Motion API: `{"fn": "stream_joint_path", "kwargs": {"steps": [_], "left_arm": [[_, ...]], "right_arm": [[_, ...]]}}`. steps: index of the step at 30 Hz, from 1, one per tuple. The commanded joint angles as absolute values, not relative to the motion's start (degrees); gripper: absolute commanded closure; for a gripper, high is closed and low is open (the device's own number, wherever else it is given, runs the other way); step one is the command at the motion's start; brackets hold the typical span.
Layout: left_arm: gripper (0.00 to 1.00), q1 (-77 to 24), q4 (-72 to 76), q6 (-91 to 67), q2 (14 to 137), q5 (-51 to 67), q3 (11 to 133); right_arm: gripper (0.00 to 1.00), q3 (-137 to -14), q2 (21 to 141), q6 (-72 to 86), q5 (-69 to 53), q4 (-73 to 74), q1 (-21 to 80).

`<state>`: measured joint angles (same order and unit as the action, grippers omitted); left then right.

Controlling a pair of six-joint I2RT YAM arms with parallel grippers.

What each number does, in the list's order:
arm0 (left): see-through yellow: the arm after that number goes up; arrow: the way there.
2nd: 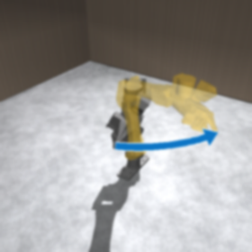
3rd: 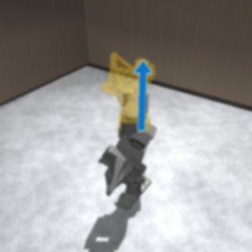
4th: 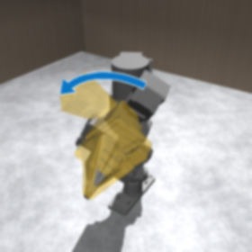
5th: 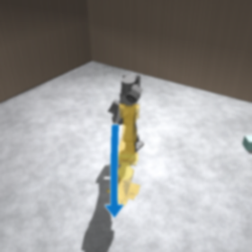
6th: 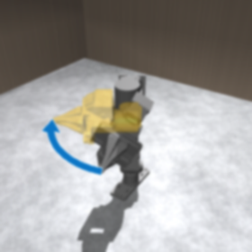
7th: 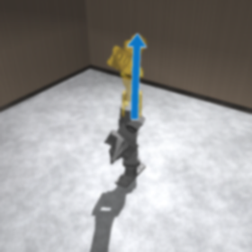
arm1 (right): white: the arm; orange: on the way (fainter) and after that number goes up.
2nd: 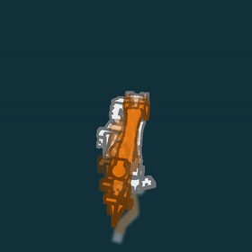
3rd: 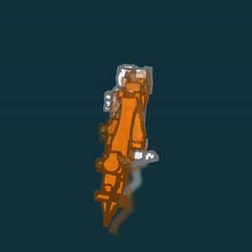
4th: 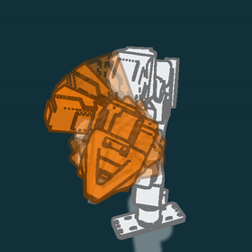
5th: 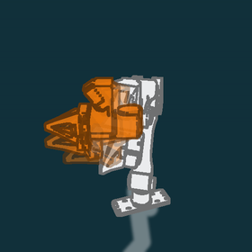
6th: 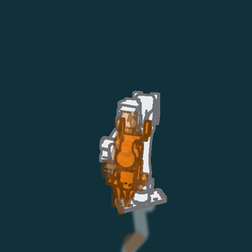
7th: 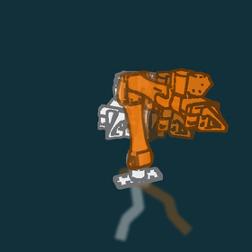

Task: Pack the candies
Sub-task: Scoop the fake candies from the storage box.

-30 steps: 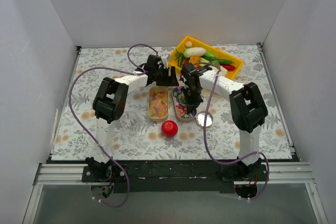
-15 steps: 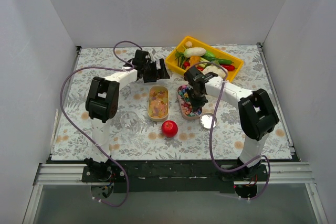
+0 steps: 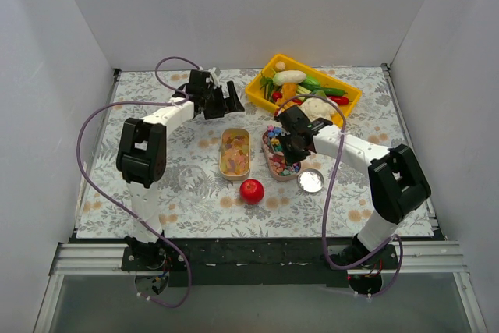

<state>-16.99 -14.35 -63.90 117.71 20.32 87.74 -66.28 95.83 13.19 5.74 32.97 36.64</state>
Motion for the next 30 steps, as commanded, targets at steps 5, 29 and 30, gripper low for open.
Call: {"fn": "stream_joint_path", "kwargs": {"steps": [5, 29, 30], "left_arm": [[0.02, -15.8, -16.3, -63.5, 113.4, 19.0, 87.2], [0.02, -2.6, -44.4, -80.1, 84.5, -0.9, 69.7], [0.02, -0.9, -46.4, -81.9, 83.2, -1.1, 68.3]], "right_arm": [[0.99, -65.5, 91.4, 12.2, 5.7, 30.6, 37.1], [0.99, -69.4, 79.9, 11.9, 3.8, 38.6, 40.8], [0.99, -69.4, 80.0, 12.0, 3.7, 38.6, 40.8]]}}
